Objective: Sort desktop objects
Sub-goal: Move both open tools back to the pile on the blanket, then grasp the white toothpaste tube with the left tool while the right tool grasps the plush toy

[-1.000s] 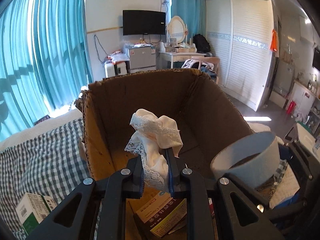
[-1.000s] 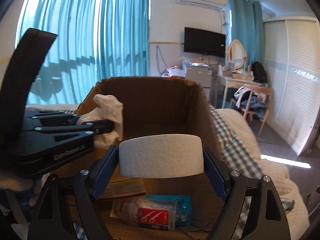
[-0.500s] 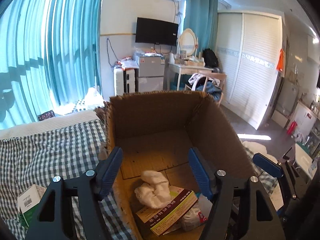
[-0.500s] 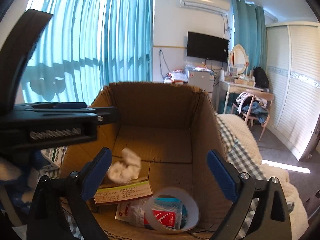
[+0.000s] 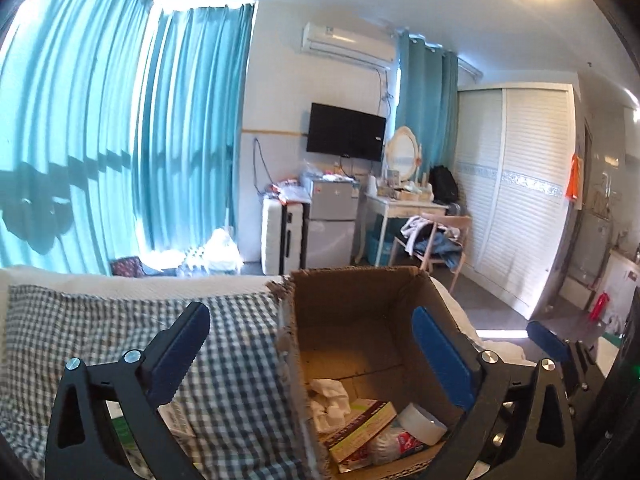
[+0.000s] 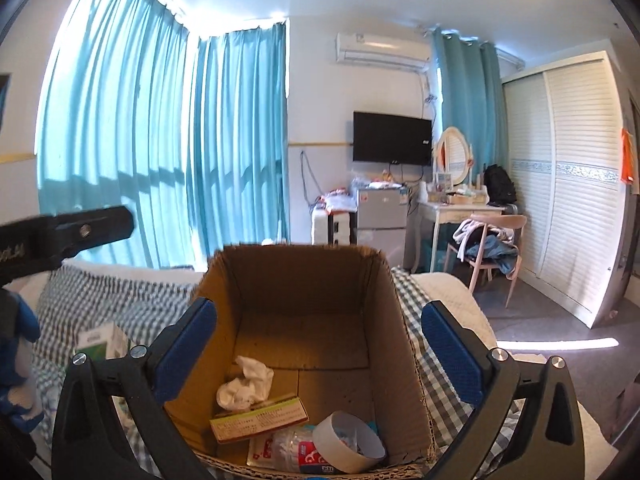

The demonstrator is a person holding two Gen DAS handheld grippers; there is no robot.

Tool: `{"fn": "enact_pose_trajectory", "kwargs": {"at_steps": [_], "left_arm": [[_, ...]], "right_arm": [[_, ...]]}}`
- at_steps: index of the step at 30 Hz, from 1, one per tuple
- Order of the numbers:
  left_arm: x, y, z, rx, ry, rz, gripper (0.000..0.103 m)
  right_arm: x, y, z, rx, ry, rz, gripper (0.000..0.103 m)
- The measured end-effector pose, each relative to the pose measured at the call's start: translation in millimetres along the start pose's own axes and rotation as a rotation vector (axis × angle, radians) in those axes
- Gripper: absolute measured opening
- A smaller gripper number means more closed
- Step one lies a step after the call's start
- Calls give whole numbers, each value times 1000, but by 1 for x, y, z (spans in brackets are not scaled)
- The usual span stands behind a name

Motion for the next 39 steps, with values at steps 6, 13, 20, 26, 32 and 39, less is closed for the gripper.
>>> {"fn": "enact_pose_trajectory", "kwargs": {"at_steps": [6, 13, 20, 26, 32, 39], "left_arm": [[-1, 38, 22, -71, -50, -71, 103], [-11, 68, 67, -166, -49, -83, 103], [-23, 94, 113, -234, 37, -105, 103], [-10, 100, 157, -304, 78, -60, 103], [18, 95, 206, -388, 129, 36, 103], [64, 75, 249, -409, 219, 160, 103]], "right_arm": [[-18, 23, 6, 5, 5, -72, 103], [-30, 35, 44, -74, 27, -101, 103], [-35, 42, 82, -137, 41, -129, 103], [-27, 36, 117, -205, 66, -112, 103], [-17, 30, 147, -270, 99, -109, 103], [8, 8, 183, -354, 133, -49, 103]]}}
Point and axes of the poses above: each gripper's, at about its wrist camera, not at the fingertips, and y roughly against the way its jaws point, z to its left, x to its underside, the point moved 5 cm from there along -y, roughly the way its jaws point, and after that the axes turned 5 degrees about y, right-handed, at the moved point
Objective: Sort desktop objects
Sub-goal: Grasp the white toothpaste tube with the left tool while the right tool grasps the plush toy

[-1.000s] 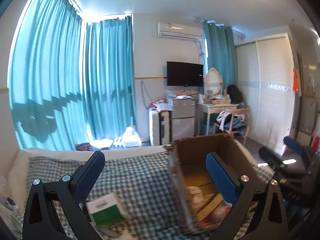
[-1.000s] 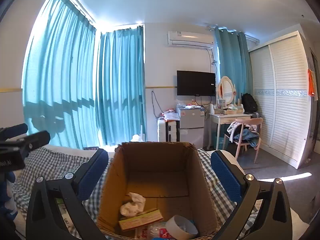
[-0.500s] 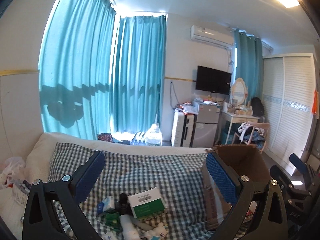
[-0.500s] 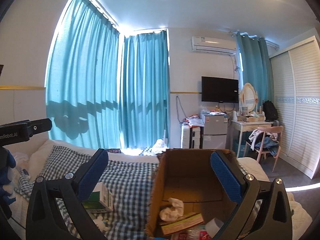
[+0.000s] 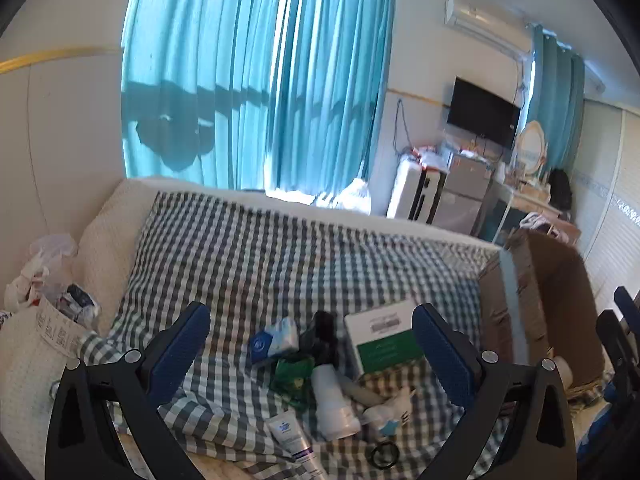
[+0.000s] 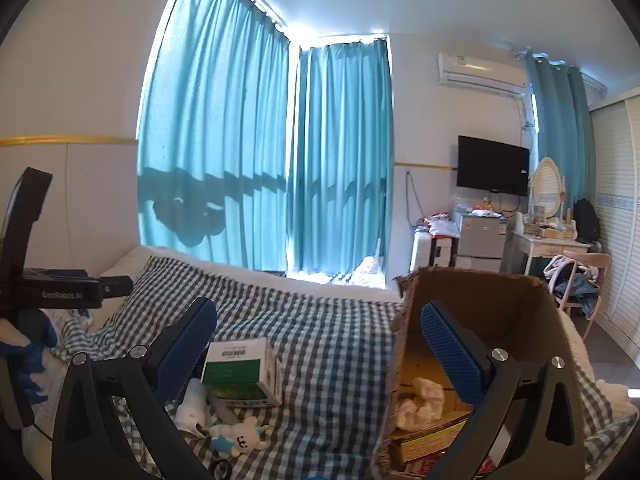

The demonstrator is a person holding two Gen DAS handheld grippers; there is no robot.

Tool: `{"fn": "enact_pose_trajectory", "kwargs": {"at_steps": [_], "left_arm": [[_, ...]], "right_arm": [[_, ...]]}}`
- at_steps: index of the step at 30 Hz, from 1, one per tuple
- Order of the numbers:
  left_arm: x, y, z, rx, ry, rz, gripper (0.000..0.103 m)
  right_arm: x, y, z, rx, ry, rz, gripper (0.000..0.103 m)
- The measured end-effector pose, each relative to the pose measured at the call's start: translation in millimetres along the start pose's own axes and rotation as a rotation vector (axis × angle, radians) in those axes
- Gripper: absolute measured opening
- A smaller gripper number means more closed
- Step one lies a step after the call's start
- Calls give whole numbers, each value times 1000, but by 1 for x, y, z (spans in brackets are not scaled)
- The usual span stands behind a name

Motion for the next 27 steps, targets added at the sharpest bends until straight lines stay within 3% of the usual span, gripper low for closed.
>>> {"fn": "enact_pose_trajectory", "kwargs": {"at_steps": [4, 6, 8, 14, 18, 27], "left_arm": [[23, -26, 6, 8, -1, 89, 100], [36, -45, 11, 25, 3, 172, 85], [50, -64, 22, -21, 16, 241, 77], [74, -81, 29, -9, 45, 351, 75], [86, -88, 19, 20, 22, 390, 63], [131, -103, 22, 17, 19, 559, 62]], "right_arm": [[16, -18, 13, -33, 17, 38, 103], [26, -29, 22, -49, 47, 68, 103], [37, -37, 29, -64, 62, 91, 103], [70, -72, 50, -124, 59, 183, 103], [97, -93, 59, -161, 47, 253, 103], [140, -119, 81, -262, 81, 379, 103]]}}
Point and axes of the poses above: each gripper's, at about its wrist camera, not at the fingertips, and y roughly against the way its jaws point, z to its left, x to its underside, the point moved 5 cm from there along -y, roughly the way its jaws point, and after that the axes turned 5 degrees about y, right-handed, at the moved point
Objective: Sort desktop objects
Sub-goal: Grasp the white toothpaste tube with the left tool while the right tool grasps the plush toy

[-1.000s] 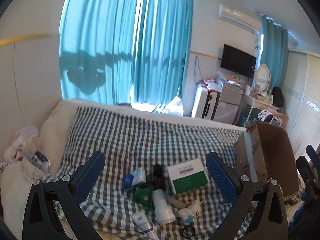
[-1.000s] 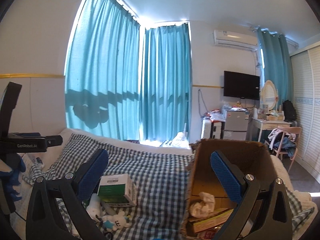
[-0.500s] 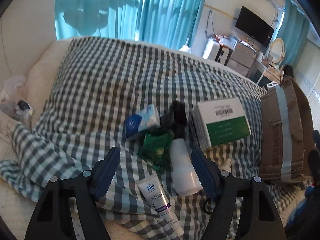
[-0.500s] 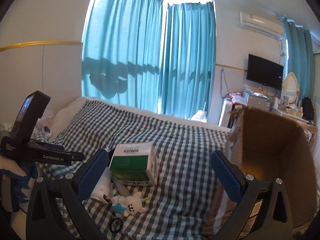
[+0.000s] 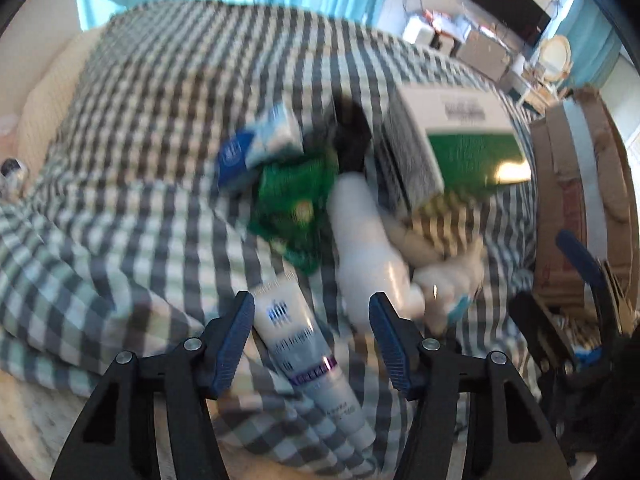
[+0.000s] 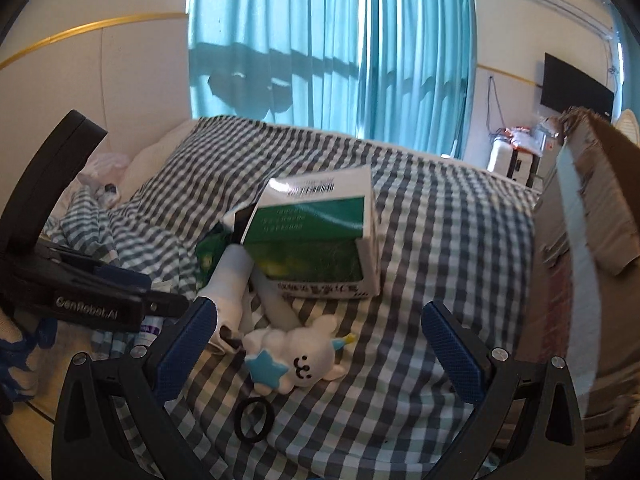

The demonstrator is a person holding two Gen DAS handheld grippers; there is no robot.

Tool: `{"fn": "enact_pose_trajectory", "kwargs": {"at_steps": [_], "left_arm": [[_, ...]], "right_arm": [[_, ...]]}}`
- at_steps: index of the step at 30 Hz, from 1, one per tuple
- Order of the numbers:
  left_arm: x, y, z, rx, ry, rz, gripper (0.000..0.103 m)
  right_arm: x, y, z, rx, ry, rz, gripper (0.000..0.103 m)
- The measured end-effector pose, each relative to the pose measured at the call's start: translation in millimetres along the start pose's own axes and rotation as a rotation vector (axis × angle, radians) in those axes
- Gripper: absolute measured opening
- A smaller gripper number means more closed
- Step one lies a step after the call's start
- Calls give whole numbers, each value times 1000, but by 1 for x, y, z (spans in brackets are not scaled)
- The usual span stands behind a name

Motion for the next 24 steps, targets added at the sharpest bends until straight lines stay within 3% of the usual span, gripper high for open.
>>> {"fn": "enact_pose_trajectory", "kwargs": {"at_steps": [6, 13, 16, 18, 20, 21, 22, 23, 24], "left_arm": [[8, -2, 6, -3, 22, 48, 62], [18, 1, 2, -8, -24, 101, 66], [22, -6, -4, -27, -57, 111, 74], [24, -11, -11, -15, -72, 111, 87], [25, -15, -15, -30, -84, 91, 87], [25, -15, -15, -31, -80, 79, 87], [25, -15, -15, -29, -78, 70, 87], [25, -13, -15, -41, -88, 59, 77], [25, -11, -13, -65, -93, 49, 56]], "right_arm": [[14, -21, 11, -50, 26, 75, 103], [28, -44, 19, -21, 79, 127, 103], [35, -54, 20, -9, 95, 154, 103], [37, -58, 19, -3, 98, 162, 103], [37, -58, 16, 2, 101, 158, 100], [38, -59, 16, -15, 95, 166, 89], [39, -60, 15, -32, 85, 174, 78], [39, -60, 12, -39, 69, 178, 78], [40, -59, 10, -51, 55, 180, 78]]}}
Point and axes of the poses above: each gripper's, at about its wrist camera, not at the fingertips, and y roughly against the way its jaws point, z to its left, x to its underside, the point moved 5 cm from there along -y, roughly the way its jaws point, and after that the axes turned 5 degrees about y, right-handed, at the moved point
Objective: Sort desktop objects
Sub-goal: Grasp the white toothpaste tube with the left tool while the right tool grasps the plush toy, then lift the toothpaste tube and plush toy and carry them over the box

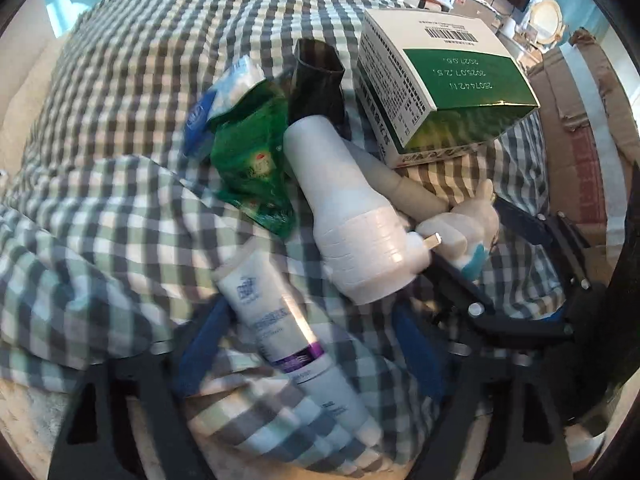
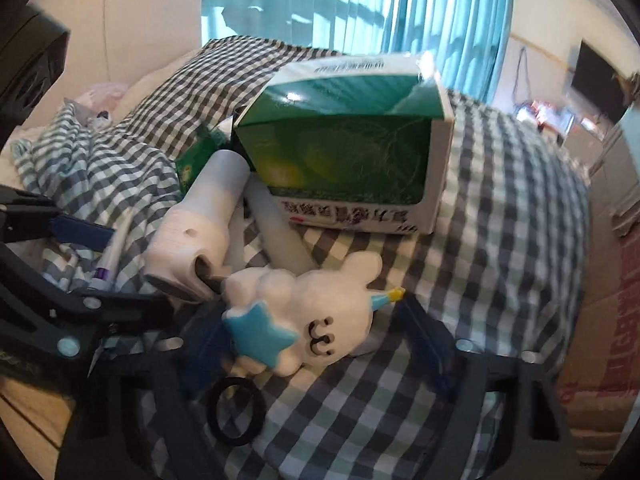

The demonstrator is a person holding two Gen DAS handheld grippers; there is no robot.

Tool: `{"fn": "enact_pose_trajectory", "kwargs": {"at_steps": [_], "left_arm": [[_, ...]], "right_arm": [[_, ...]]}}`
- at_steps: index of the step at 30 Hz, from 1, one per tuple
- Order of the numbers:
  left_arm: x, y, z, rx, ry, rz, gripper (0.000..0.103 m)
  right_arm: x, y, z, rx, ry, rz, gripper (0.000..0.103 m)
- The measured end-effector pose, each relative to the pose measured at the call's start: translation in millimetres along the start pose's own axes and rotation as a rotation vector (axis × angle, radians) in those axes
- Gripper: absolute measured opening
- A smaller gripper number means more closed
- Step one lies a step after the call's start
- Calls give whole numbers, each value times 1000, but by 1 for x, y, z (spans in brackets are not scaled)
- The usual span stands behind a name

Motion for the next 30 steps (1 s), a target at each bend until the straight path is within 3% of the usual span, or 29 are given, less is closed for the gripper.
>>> {"fn": "enact_pose_trajectory", "kwargs": {"at_steps": [2, 4, 7, 18, 23, 30], "left_arm": [[-2, 7, 8, -11, 17, -17, 34], [-3, 13, 12, 41, 32, -31, 28], [-3, 19, 12, 16, 7, -47, 19], [-16, 56, 22, 20, -5, -160, 14], [-31, 65, -12, 58, -47, -230, 12], [-48, 84, -24, 74, -84, -350, 10]], "right_arm": [[0, 4, -5, -18, -25, -8, 78], [0, 8, -11, -29, -57, -16, 78], [-1, 13, -18, -41, -86, -29, 78], [-20, 50, -30, -4, -107, -135, 78], [-29, 67, -33, -1, -124, -190, 78], [-40, 89, -33, 11, -127, -250, 78]]}}
Point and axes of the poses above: each gripper's, at about its wrist camera, not at the fingertips, and y roughly against the way its jaws point, z to its left, x to its underside, the point moved 5 cm from there along -y, roughly the way its jaws point, and after that the axes turned 5 degrees about y, right-handed, at the moved point
